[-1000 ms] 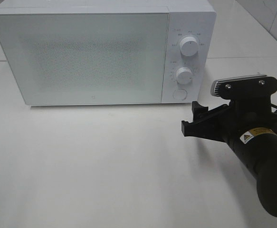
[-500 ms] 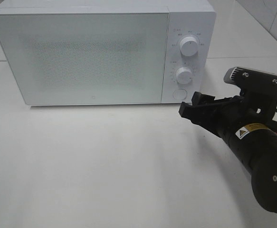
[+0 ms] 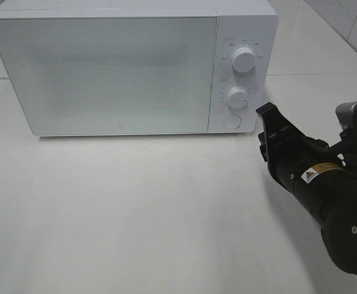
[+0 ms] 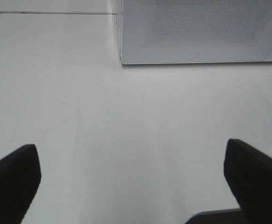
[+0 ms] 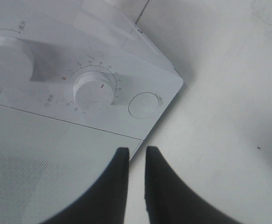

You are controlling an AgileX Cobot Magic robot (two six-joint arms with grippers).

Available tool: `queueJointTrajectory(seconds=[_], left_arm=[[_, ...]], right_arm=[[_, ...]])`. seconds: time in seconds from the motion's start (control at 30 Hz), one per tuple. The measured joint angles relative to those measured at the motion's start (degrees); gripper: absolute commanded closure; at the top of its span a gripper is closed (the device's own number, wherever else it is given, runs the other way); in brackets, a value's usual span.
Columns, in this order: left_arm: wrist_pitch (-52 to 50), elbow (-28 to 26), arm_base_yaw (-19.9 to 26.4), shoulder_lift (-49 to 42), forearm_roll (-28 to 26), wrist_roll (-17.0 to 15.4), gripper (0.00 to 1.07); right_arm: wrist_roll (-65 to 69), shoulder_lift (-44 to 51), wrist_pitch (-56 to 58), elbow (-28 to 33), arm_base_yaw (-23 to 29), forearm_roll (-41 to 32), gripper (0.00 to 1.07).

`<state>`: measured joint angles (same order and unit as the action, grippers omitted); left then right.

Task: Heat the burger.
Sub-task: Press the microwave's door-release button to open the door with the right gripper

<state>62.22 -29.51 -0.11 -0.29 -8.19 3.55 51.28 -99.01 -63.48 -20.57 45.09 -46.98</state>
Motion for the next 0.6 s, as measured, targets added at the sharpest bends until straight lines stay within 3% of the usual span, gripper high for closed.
queueJointTrajectory(seconds=[0.17,0.6], left_arm=[[0.0,0.0,0.0,0.0,0.0,0.0,0.04],[0.0,0.0,0.0,0.0,0.0,0.0,0.04]], right_arm=[[8.31,0.0,0.63,0.0,0.0,-0.8,1.07],[18.85,0.0,4.76,0.0,0.0,-4.01,1.07]])
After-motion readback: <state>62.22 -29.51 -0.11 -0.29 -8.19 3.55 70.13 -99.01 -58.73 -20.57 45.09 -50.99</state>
